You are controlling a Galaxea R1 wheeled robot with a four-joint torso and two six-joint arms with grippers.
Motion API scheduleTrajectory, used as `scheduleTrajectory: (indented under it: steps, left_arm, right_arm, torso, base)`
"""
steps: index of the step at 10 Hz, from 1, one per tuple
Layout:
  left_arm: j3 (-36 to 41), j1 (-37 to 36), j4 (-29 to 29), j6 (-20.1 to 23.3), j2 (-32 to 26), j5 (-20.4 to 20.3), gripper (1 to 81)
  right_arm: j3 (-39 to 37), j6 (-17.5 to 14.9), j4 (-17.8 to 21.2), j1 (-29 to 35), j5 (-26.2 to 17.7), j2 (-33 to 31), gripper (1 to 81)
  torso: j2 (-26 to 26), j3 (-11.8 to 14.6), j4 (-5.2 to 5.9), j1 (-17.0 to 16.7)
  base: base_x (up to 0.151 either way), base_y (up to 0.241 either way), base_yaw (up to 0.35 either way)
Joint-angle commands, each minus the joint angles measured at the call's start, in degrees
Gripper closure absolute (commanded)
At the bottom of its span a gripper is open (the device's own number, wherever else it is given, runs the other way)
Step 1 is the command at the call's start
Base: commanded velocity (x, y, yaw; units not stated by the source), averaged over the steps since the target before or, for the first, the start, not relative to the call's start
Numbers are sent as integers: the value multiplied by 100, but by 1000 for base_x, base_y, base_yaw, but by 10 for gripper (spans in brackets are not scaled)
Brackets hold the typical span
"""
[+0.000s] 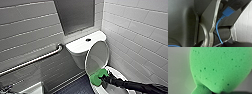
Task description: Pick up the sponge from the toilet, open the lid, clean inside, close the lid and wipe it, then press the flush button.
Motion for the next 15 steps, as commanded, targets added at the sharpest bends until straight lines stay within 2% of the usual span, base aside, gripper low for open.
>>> scheduleTrajectory:
  steps: [1,3,7,11,15]
  left_arm:
    - [118,111,54,24,-61,380,10]
    - [118,103,63,41,-52,380,10]
    - [118,103,72,59,-43,371,10]
    - [118,85,81,59,-52,371,10]
    - [118,76,160,59,-79,371,10]
  right_arm:
    - [1228,-17,-82,-83,-499,-702,811]
    - [1825,-17,-187,-294,-385,-1273,811]
    - [2555,-17,-328,-812,-122,-2108,811]
    - [3786,-26,-452,-1348,283,-3400,811]
    - [4024,-61,-469,-2086,450,-3849,811]
  torso:
    - [0,0,0,0]
    - [0,0,0,0]
    - [0,0,0,0]
    - [0,0,0,0]
    - [0,0,0,0]
  base:
    - [0,0,0]
    - [0,0,0]
    - [0,0,0]
    - [0,0,0]
    - [0,0,0]
